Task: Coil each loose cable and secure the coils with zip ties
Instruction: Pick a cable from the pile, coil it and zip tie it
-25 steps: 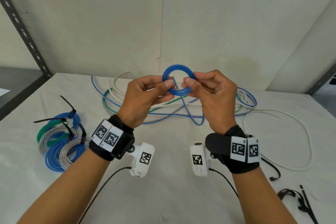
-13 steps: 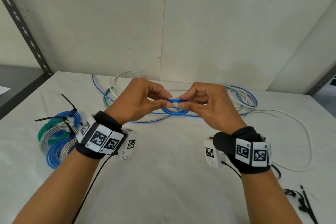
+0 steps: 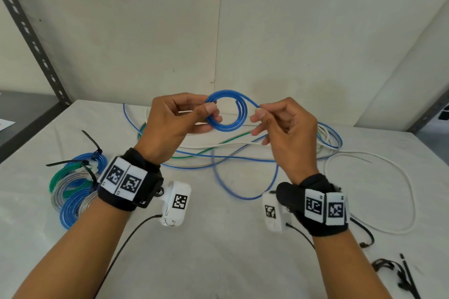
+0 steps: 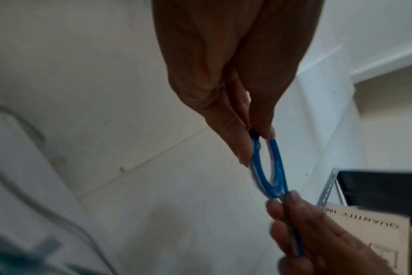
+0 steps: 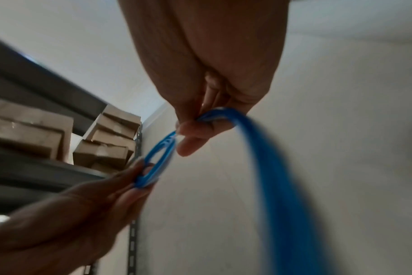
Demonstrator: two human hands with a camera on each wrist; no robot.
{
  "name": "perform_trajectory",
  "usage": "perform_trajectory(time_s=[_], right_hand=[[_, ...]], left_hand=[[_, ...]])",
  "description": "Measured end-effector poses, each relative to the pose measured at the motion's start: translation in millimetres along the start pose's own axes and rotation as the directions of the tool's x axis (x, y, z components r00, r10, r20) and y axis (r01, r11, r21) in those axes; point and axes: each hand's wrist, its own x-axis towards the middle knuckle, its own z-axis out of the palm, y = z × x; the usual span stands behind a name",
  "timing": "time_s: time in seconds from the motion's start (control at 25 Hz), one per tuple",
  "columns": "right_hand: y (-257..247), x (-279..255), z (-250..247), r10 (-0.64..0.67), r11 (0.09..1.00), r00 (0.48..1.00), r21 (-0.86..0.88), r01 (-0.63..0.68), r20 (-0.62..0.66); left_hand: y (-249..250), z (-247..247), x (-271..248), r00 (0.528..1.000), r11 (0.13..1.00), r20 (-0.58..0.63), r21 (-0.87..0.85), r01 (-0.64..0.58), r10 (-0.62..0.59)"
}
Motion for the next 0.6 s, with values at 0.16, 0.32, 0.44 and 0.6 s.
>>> perform_trajectory(time_s=[0.16,0.32,0.44,0.6], right_hand=[[0,-7,16,0.02,0.992,1.0,0.128,-0.02,-0.002],[-3,-11,21,0.053,0.964,0.998,0.262,-0.045,-0.022],[-5,-11,22,0.039,0.962,0.996,0.271,-0.017,-0.076],[-2,-2,4,0.012,0.993,0.995,0.112,-0.024,0.101]], left_hand=[[-3,7,0,0.998,0.987,-0.041,-0.152,0.045,-0.051],[-11,17,-3,0.995,0.965,-0.003,-0.242,0.098,-0.102],[-14,22,-5,0.988,0.958,0.049,-0.244,0.151,-0.143],[-4,6,-2,0.983,0.994,0.147,0.048,0.102,-0.108]])
